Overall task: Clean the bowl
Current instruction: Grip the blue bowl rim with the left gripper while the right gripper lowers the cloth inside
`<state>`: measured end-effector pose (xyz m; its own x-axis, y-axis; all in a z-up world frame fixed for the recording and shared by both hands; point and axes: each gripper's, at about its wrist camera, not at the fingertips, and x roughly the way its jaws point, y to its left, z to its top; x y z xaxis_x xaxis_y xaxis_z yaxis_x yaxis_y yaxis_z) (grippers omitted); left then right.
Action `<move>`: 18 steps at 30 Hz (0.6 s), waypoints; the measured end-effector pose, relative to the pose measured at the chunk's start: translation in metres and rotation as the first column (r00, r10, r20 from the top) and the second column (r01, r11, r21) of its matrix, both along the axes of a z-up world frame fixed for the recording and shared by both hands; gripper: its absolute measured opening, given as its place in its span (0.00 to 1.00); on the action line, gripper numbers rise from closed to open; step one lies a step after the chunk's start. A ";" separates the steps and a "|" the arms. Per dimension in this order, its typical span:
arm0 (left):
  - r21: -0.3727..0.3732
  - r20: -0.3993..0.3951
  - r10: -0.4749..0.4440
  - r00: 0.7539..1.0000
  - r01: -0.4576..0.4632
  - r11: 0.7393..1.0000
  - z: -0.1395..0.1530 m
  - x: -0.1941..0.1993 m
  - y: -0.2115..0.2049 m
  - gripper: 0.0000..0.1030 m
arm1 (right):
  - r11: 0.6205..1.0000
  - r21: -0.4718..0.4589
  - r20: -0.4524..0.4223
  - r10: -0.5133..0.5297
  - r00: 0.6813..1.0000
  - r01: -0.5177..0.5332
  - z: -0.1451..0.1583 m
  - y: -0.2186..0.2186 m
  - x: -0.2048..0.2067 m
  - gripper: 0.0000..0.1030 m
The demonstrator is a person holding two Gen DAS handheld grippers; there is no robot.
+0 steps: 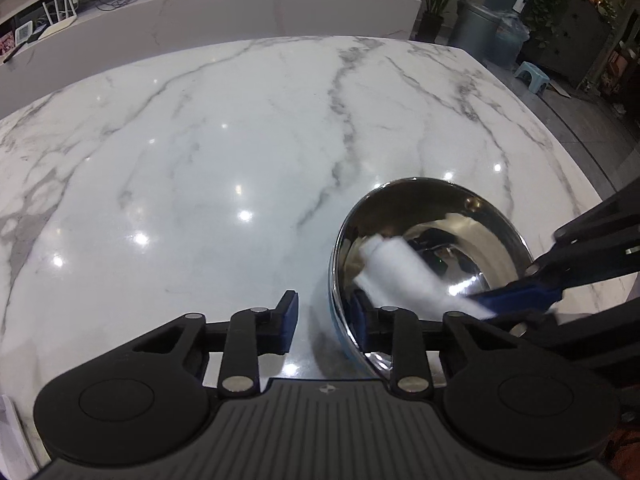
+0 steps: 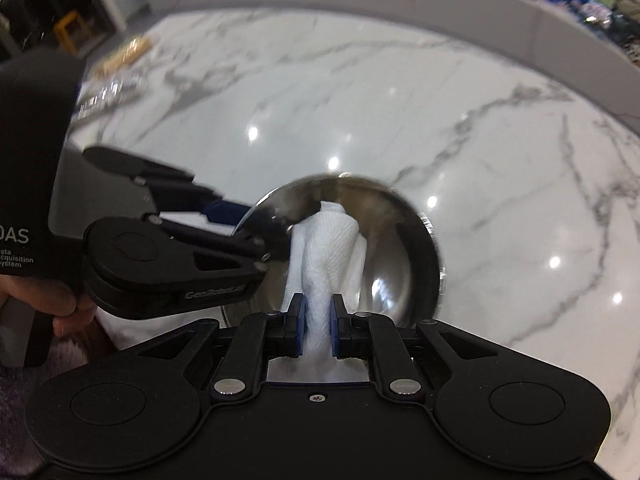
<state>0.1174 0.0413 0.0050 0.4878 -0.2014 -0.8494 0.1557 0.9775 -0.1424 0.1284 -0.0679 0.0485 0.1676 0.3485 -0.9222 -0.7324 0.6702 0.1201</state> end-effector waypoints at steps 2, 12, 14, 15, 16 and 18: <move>0.003 0.002 -0.006 1.000 0.006 1.000 0.000 0.000 -0.001 0.23 | 0.999 -0.032 -0.015 0.035 0.999 -0.036 -0.004 0.005 0.002 0.10; -0.007 -0.007 -0.014 1.000 0.014 1.000 -0.002 0.000 -0.001 0.22 | 0.968 -0.170 -0.043 0.182 0.982 -0.187 -0.015 0.019 0.000 0.10; -0.009 -0.012 -0.012 1.000 0.012 1.000 -0.002 0.001 -0.001 0.22 | 0.956 -0.207 -0.021 0.208 0.978 -0.208 -0.016 0.021 -0.001 0.10; -0.010 -0.015 -0.011 1.000 0.011 1.000 -0.003 0.001 -0.001 0.22 | 0.948 -0.232 -0.002 0.223 0.975 -0.218 -0.017 0.020 -0.002 0.10; -0.011 -0.018 -0.010 1.000 0.010 1.000 -0.003 0.001 -0.001 0.22 | 0.943 -0.251 0.016 0.231 0.973 -0.220 -0.018 0.020 -0.002 0.10; -0.013 -0.023 -0.008 1.000 0.007 1.000 -0.003 0.001 -0.001 0.22 | 0.932 -0.288 0.068 0.248 0.966 -0.219 -0.019 0.021 -0.003 0.10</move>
